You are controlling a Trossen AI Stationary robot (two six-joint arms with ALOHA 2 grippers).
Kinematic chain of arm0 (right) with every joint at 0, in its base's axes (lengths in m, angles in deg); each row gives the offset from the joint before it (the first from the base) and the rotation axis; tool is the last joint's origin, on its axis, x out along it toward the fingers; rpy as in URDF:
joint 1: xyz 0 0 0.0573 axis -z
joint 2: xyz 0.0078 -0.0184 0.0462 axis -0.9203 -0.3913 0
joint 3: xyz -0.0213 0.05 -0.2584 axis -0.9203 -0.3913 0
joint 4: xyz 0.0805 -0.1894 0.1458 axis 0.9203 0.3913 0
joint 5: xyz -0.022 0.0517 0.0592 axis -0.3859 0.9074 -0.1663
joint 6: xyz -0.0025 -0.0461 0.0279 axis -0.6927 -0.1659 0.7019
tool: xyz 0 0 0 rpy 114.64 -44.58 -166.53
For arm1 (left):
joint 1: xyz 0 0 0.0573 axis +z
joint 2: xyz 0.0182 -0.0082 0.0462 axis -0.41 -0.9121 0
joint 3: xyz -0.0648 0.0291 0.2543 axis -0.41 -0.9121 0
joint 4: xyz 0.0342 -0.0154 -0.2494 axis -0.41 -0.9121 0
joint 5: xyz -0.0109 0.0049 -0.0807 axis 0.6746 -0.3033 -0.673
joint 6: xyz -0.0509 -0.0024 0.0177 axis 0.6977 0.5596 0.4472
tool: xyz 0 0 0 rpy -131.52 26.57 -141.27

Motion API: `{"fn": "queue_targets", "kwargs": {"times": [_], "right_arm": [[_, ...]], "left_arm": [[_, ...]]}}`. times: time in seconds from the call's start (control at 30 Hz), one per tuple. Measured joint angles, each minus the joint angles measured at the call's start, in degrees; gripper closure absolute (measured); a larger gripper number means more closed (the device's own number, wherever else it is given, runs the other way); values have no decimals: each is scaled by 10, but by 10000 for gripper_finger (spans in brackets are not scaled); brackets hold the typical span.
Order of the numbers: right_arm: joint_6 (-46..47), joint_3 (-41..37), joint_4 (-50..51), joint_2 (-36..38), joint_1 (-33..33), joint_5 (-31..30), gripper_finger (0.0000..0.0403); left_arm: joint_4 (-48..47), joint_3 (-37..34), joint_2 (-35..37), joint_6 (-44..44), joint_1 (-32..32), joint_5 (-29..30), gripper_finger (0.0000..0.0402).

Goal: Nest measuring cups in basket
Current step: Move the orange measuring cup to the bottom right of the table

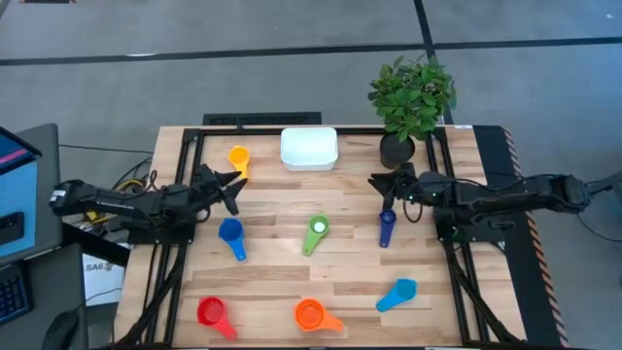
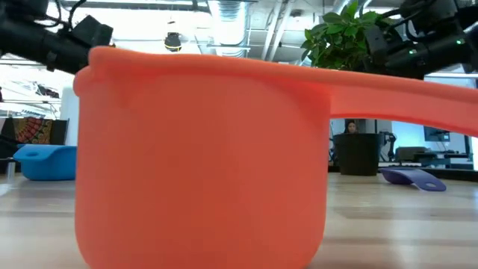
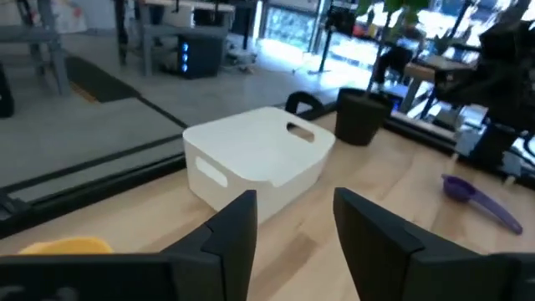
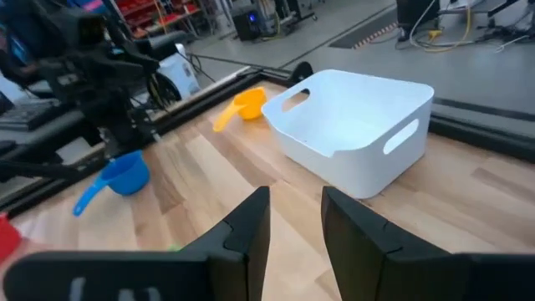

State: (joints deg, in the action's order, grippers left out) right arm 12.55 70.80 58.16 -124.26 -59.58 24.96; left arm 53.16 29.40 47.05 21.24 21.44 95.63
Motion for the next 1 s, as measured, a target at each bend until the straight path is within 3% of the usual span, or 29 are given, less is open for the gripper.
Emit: {"fn": "queue_targets", "kwargs": {"times": [0.23, 0.5, 0.63, 0.87, 0.93, 1.0], "right_arm": [[-17, 43, 48, -46, -7, 0, 267], [-17, 48, 44, -64, -30, 1, 275], [1, 48, 27, -64, -29, 0, 274], [12, 48, -9, -76, -69, -37, 275], [12, 48, -8, -85, -85, -67, 276], [14, 48, -13, -96, -99, -97, 274]], "left_arm": [[-114, 68, -76, 93, 4, -92, 251], [-389, 175, -109, 246, -33, -106, 251], [-465, 211, -124, 307, -48, -144, 251], [-485, 223, -140, 422, -114, -367, 251], [-476, 223, -146, 456, -152, -375, 251], [-458, 223, -158, 468, -185, -346, 251]]}}
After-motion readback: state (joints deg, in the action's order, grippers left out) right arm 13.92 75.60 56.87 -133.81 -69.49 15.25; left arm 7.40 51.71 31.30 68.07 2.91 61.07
